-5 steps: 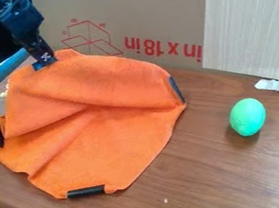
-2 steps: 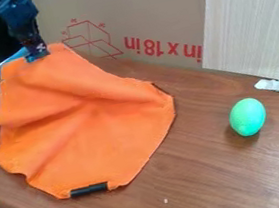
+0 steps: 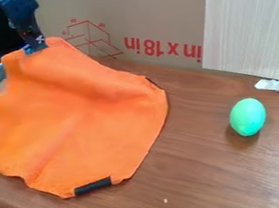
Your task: Unfold the cloth from bottom left to upper right
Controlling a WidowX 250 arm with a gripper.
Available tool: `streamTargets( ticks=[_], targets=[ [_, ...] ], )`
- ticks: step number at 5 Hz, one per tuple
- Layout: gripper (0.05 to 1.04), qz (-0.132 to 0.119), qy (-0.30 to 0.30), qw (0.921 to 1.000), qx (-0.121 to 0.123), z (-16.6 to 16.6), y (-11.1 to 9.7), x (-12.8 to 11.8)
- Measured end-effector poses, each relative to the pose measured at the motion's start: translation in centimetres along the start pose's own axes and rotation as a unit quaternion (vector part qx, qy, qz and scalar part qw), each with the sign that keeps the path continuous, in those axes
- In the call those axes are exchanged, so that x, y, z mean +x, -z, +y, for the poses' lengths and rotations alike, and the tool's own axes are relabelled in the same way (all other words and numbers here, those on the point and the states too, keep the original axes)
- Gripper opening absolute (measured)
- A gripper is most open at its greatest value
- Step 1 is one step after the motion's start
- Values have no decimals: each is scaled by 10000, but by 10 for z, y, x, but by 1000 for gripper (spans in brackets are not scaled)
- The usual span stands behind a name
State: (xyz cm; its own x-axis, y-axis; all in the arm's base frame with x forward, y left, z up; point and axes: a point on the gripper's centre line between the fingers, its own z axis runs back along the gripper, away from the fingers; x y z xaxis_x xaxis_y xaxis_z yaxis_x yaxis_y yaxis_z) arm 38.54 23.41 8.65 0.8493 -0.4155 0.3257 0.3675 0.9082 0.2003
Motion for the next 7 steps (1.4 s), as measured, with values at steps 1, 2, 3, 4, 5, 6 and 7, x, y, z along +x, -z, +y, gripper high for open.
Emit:
streamTargets(
  ticks=[1,2,3,4,5,6,7],
  targets=[
    [49,134,37,9999,-95,8,9,-1],
    [63,227,-66,9997,-110,16,16,-12],
    [197,280,-105,9995,-77,18,15,-16],
    [444,342,-117,9993,-96,13,22,-22],
    [748,218,-120,9996,149,15,4,-17],
    [987,206,-139,9992,314,15,-12,-17],
    [1001,362,-84,9966,729,9,-48,-22]
  ],
)
